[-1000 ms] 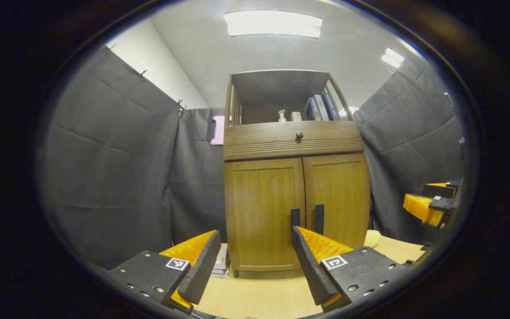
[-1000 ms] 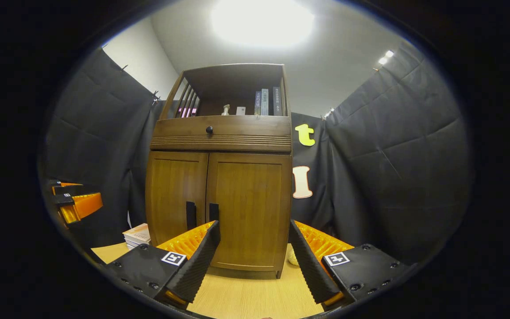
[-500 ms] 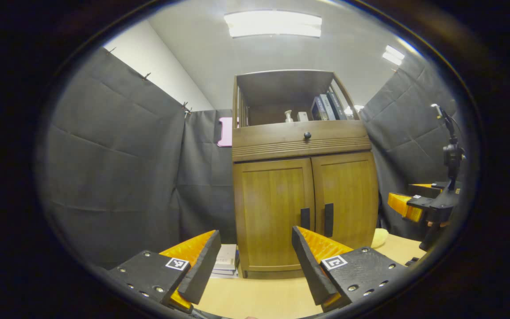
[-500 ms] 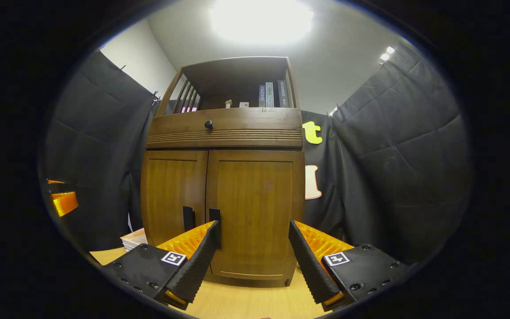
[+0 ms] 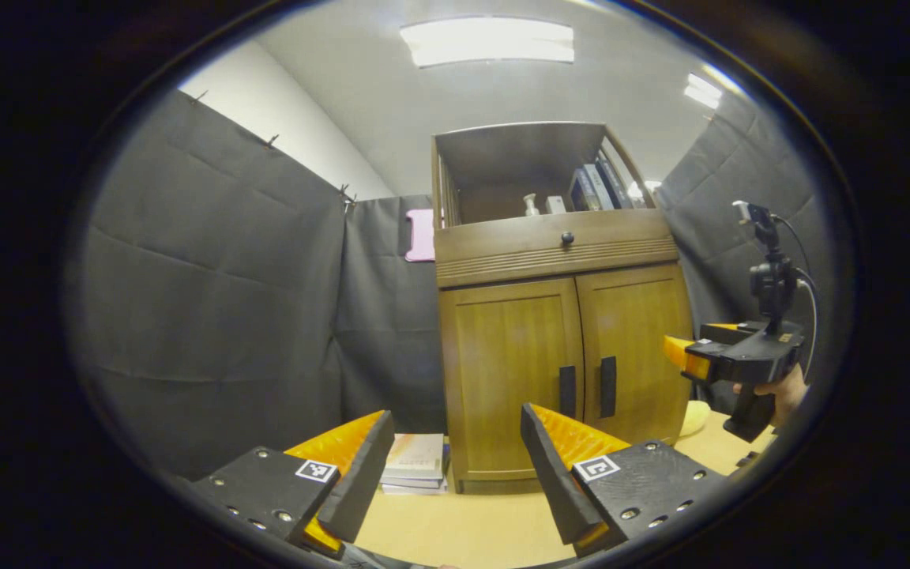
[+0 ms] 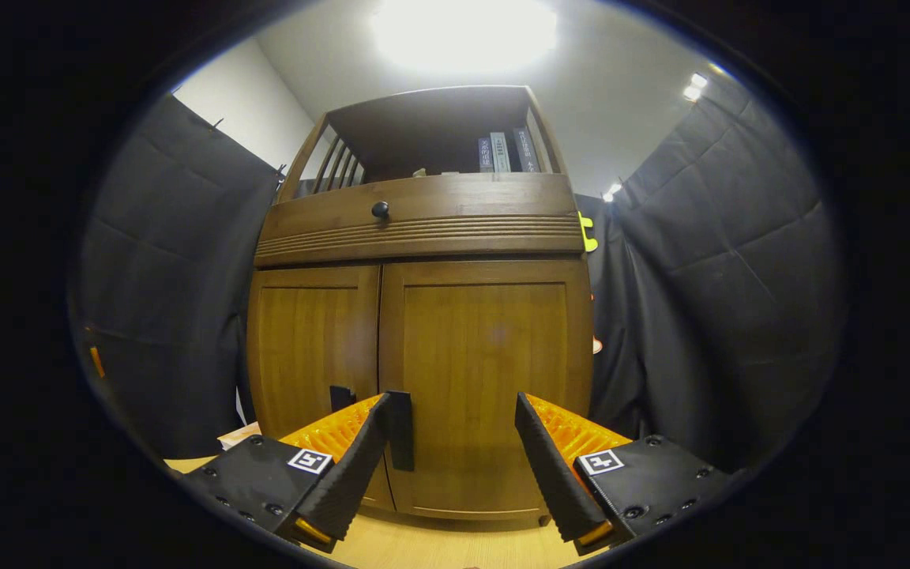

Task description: Open the right door of the double-door shoe cabinet with the right hand, and open the left door with the left hand.

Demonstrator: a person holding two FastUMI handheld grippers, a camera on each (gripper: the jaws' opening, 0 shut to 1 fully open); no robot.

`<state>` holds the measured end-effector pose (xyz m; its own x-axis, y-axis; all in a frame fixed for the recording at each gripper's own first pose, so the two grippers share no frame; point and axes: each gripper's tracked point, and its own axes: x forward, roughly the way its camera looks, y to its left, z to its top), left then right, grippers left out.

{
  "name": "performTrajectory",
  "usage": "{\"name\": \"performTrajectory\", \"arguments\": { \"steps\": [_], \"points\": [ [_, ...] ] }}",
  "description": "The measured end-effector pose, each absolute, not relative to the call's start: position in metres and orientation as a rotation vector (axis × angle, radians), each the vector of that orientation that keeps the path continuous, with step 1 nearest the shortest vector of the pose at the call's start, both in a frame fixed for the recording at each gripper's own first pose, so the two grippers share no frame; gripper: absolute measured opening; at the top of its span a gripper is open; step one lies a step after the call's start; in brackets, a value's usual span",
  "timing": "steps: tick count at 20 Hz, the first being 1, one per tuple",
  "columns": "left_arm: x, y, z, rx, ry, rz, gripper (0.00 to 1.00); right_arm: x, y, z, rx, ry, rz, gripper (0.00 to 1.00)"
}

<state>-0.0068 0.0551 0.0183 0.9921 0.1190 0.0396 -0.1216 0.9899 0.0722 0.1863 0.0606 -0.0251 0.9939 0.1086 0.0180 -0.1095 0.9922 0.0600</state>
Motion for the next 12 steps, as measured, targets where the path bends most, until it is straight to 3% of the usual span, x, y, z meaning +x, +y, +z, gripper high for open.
{"name": "performTrajectory", "arguments": {
  "steps": [12],
  "points": [
    [-0.035, 0.08, 0.038, 0.097, -0.045, 0.244, 0.93, 0.247, 0.11, -0.063, 0.036, 0.034, 0.154, 0.98]
  ]
}}
